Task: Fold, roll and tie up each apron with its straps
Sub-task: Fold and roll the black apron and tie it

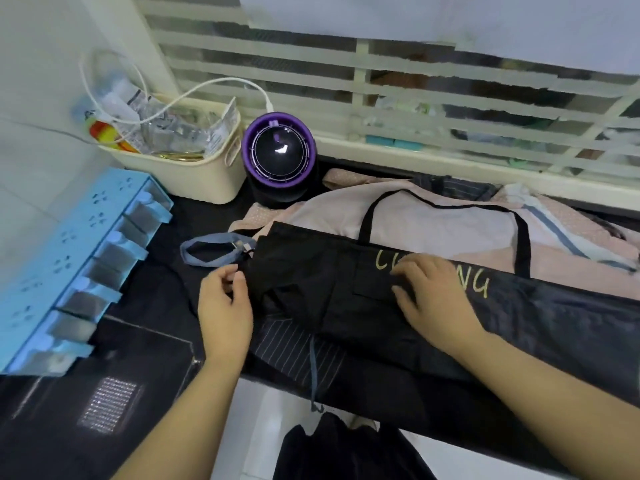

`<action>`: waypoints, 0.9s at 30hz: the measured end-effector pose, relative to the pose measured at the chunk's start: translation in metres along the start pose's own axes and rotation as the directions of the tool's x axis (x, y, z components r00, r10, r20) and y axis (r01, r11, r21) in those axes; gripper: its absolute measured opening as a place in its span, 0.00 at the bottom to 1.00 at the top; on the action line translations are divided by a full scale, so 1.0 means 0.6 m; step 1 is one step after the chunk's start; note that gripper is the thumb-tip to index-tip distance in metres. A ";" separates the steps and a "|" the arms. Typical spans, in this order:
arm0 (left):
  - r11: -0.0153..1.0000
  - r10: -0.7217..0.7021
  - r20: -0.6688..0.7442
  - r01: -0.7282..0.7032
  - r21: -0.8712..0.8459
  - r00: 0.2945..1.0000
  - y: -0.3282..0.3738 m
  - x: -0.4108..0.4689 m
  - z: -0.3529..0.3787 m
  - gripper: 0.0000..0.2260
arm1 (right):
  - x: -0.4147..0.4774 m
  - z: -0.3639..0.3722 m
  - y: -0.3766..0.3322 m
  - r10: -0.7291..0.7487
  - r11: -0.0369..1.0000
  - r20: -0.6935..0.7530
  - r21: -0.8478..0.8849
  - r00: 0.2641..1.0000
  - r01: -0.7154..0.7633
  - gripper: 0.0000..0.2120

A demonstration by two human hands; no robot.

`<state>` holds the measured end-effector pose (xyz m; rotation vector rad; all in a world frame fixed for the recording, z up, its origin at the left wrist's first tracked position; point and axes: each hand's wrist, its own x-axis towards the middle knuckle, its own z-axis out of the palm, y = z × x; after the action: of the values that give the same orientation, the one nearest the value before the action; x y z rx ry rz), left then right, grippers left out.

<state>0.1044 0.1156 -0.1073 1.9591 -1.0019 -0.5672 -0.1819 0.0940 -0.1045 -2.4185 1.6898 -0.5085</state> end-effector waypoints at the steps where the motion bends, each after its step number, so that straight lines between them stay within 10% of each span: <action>1: 0.997 -0.066 0.015 0.067 -0.030 0.998 -0.005 -0.012 -0.004 0.08 | -0.011 0.004 -0.028 -0.066 0.997 0.051 0.043 0.997 0.064 0.14; 7: 0.967 -0.218 0.343 0.249 -0.049 0.914 -0.018 -0.021 -0.009 0.23 | -0.060 0.045 -0.091 -0.123 0.981 0.446 -0.083 0.886 0.177 0.41; 17: 0.967 -0.002 0.379 0.098 -0.234 0.925 -0.016 0.026 -0.045 0.17 | -0.065 0.063 -0.081 -0.048 0.977 0.438 -0.166 0.898 0.133 0.46; 24: 0.906 -0.075 0.579 -0.187 0.380 0.812 -0.034 0.072 -0.060 0.15 | -0.055 0.043 -0.082 -0.079 0.997 0.603 0.040 0.794 0.069 0.38; 27: 0.906 -0.112 0.579 -0.156 0.393 0.808 -0.017 0.082 -0.046 0.16 | -0.036 0.021 -0.075 -0.045 0.990 0.501 0.140 0.864 -0.029 0.34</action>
<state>0.1561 0.0915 -0.1016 2.1883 -1.6531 -1.0655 -0.1444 0.1291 -0.1067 -2.1961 1.3643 0.0167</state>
